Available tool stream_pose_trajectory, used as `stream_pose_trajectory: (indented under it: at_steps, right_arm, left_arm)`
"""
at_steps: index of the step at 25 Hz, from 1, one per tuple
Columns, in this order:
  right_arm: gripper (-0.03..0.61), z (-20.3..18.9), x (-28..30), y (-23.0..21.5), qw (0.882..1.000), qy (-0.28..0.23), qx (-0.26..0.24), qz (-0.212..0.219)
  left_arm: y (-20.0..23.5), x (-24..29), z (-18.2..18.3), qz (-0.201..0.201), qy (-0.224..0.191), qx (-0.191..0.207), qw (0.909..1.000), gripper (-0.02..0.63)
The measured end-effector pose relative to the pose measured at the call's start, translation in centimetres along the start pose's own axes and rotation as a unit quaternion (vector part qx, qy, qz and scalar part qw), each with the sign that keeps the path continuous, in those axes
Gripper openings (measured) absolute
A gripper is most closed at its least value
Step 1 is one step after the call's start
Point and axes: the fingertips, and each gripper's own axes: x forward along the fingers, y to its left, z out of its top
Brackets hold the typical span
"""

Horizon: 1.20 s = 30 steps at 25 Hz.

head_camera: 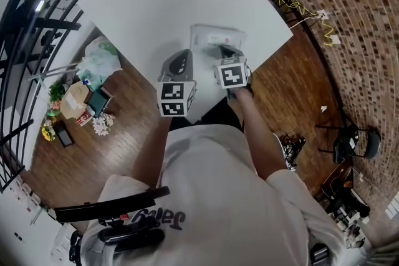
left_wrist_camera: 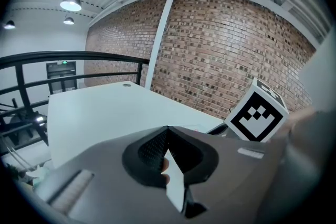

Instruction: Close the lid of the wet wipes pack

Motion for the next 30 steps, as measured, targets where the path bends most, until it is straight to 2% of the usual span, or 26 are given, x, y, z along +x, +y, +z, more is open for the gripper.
stream_pose_trajectory:
  at_steps: [6, 12, 14, 17, 22, 27, 30]
  right_arm:
    - [-0.011, -0.4, 0.4, -0.1, 1.000, 0.003, -0.023, -0.016]
    - [-0.011, 0.0, 0.0, 0.2, 1.000, -0.010, -0.003, 0.011]
    - [-0.011, 0.1, -0.9, 0.0, 0.999, -0.028, 0.022, 0.018]
    - [-0.011, 1.7, -3.8, 0.4, 0.994, -0.096, 0.044, 0.024]
    - [-0.011, 5.4, -11.9, 1.8, 0.972, -0.228, 0.049, 0.003]
    - [-0.011, 7.6, -22.1, 2.4, 0.939, -0.342, 0.032, -0.022]
    - [-0.011, 8.0, -27.8, 2.5, 0.916, -0.401, 0.023, -0.015]
  left_arm:
    - [0.6, 0.1, 0.7, 0.012, -0.004, -0.002, 0.9999, 0.015]
    - [0.9, -0.7, 1.7, 0.009, -0.015, 0.000, 0.9999, 0.015]
    - [0.8, -1.1, 2.2, 0.001, -0.022, 0.002, 0.9998, 0.015]
    - [0.4, -2.0, 3.6, -0.014, -0.041, 0.004, 0.9990, 0.015]
    - [-0.6, -5.8, 6.8, -0.044, -0.090, 0.010, 0.9949, 0.015]
    - [-3.9, -10.4, 10.5, -0.061, -0.150, 0.039, 0.9861, 0.015]
    - [-6.7, -13.3, 12.7, -0.057, -0.196, 0.041, 0.9781, 0.015]
